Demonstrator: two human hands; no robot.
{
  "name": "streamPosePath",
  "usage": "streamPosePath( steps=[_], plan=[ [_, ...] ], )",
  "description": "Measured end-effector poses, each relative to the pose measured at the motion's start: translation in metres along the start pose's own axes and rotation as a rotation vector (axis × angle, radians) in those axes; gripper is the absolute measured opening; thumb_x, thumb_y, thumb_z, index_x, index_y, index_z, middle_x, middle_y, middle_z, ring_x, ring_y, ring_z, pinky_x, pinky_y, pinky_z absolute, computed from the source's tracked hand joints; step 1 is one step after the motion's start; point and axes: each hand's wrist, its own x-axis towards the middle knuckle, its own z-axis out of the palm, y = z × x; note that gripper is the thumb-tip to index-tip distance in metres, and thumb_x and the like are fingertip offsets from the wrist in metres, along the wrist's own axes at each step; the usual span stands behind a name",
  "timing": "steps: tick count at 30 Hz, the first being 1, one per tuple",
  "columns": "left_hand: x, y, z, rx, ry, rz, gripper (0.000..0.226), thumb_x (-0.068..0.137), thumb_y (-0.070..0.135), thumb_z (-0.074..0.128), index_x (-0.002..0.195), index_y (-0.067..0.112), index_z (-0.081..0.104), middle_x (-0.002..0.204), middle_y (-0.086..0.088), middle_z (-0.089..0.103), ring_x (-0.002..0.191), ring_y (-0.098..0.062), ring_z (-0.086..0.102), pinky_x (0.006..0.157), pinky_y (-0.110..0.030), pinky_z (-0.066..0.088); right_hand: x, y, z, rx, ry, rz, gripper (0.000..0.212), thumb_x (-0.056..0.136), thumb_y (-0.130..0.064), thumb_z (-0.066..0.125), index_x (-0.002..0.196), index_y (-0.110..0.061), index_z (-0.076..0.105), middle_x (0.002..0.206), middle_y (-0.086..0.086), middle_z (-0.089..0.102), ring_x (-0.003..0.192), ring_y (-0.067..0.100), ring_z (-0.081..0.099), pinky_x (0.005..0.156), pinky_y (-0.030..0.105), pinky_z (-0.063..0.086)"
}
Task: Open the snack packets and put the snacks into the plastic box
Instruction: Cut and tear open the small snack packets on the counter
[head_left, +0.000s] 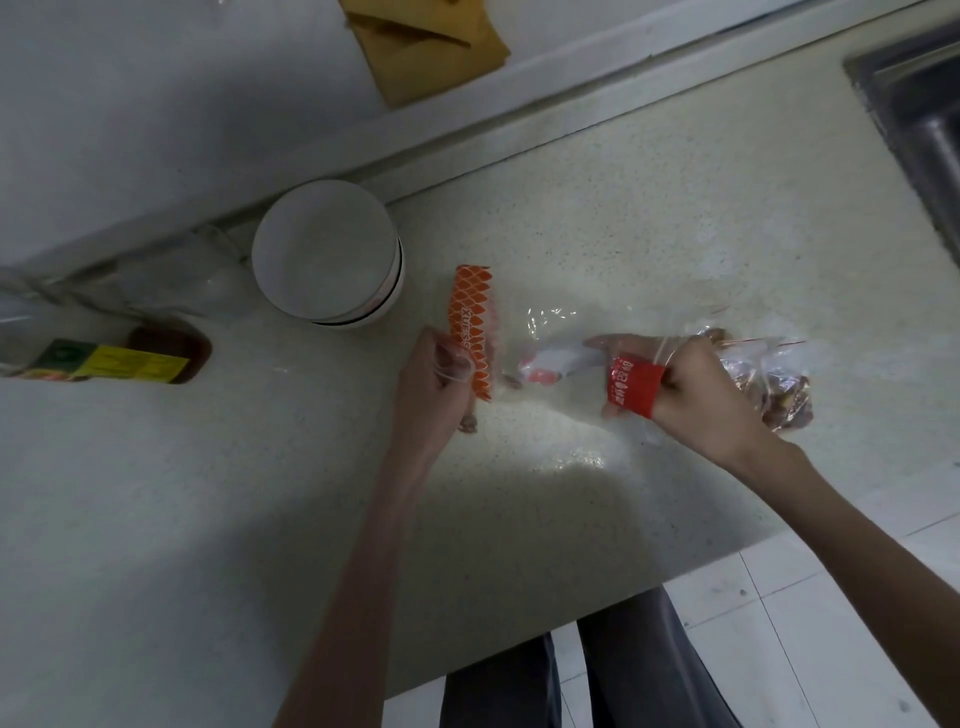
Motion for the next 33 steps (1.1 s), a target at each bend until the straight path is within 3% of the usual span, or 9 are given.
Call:
streamPosePath(
  steps=[2,4,7,13,18,21,26,29,33],
  plan=[
    [0.000,-0.002,0.002,-0.055,0.009,0.002,0.017,0.094,0.007,0.052,0.090,0.023,0.050,0.065,0.006,0.064,0.047,-0.012,0.061,0.043,-0.027,0.053,-0.001,-0.015,0.001,-0.061,0.091,-0.077,0.055,0.080,-0.008,0.060,0.116,-0.049,0.055,0.084,-0.042,0.061,0.077,0.007,0.066,0.065,0.004,0.047],
    [0.000,-0.003,0.004,-0.058,0.019,-0.009,0.021,0.093,0.007,0.052,0.087,0.027,0.050,0.066,0.004,0.063,0.047,-0.011,0.062,0.043,-0.027,0.053,0.000,-0.023,0.002,-0.095,0.104,-0.064,0.049,0.083,-0.018,0.053,0.109,-0.059,0.054,0.082,-0.022,0.063,0.057,0.012,0.059,0.053,0.018,0.046],
    [0.000,-0.004,0.006,-0.041,0.026,0.011,0.020,0.092,0.004,0.053,0.088,0.023,0.050,0.067,0.004,0.065,0.046,-0.011,0.062,0.042,-0.026,0.052,0.001,-0.022,0.006,-0.131,0.012,-0.018,0.033,0.084,-0.029,0.046,0.104,-0.040,0.070,0.070,-0.021,0.064,0.059,-0.004,0.057,0.059,0.012,0.043],
    [-0.003,-0.007,0.009,-0.024,0.025,0.106,0.015,0.090,0.000,0.050,0.089,0.015,0.049,0.066,0.001,0.062,0.047,-0.022,0.061,0.044,-0.036,0.055,0.006,-0.016,0.017,-0.252,0.088,-0.009,0.016,0.079,0.007,0.056,0.073,-0.001,0.068,0.051,-0.008,0.042,0.062,0.007,0.045,0.050,0.001,0.029],
    [-0.003,-0.007,0.008,-0.042,0.036,0.142,0.019,0.091,-0.001,0.051,0.087,0.018,0.050,0.066,-0.004,0.063,0.048,-0.017,0.062,0.044,-0.028,0.053,0.009,-0.016,0.021,-0.217,0.120,-0.065,0.018,0.078,0.008,0.054,0.079,-0.002,0.069,0.053,-0.014,0.039,0.058,0.000,0.046,0.050,-0.003,0.028],
    [0.000,-0.003,0.012,-0.034,0.054,0.135,0.026,0.090,0.003,0.055,0.080,0.026,0.049,0.066,0.005,0.066,0.047,-0.014,0.064,0.042,-0.023,0.051,0.007,-0.013,0.026,-0.237,0.167,-0.038,0.024,0.081,0.003,0.056,0.094,-0.008,0.072,0.055,-0.018,0.036,0.060,-0.021,0.048,0.049,-0.004,0.028],
    [0.005,-0.001,0.020,-0.063,0.095,0.081,0.026,0.088,0.007,0.062,0.074,0.024,0.048,0.068,0.005,0.066,0.048,-0.023,0.066,0.040,-0.027,0.052,0.012,-0.002,0.037,-0.312,0.142,-0.036,0.017,0.080,0.002,0.054,0.072,-0.006,0.066,0.049,-0.009,0.039,0.057,0.001,0.038,0.052,0.020,0.037],
    [0.005,-0.002,0.022,-0.040,0.106,0.049,0.026,0.088,0.006,0.063,0.074,0.021,0.048,0.066,-0.001,0.065,0.047,-0.020,0.066,0.041,-0.027,0.052,0.015,0.003,0.038,-0.359,0.126,0.015,0.019,0.073,0.005,0.057,0.060,-0.009,0.059,0.043,-0.004,0.041,0.042,0.013,0.039,0.051,0.016,0.027],
    [0.004,-0.006,0.024,-0.046,0.134,0.016,0.018,0.089,0.004,0.060,0.078,0.012,0.047,0.071,-0.015,0.064,0.044,-0.019,0.062,0.040,-0.025,0.050,0.018,0.006,0.042,-0.350,0.053,0.053,0.020,0.076,-0.006,0.048,0.060,-0.007,0.060,0.046,0.007,0.053,0.044,0.025,0.053,0.054,0.021,0.033]
  ],
)
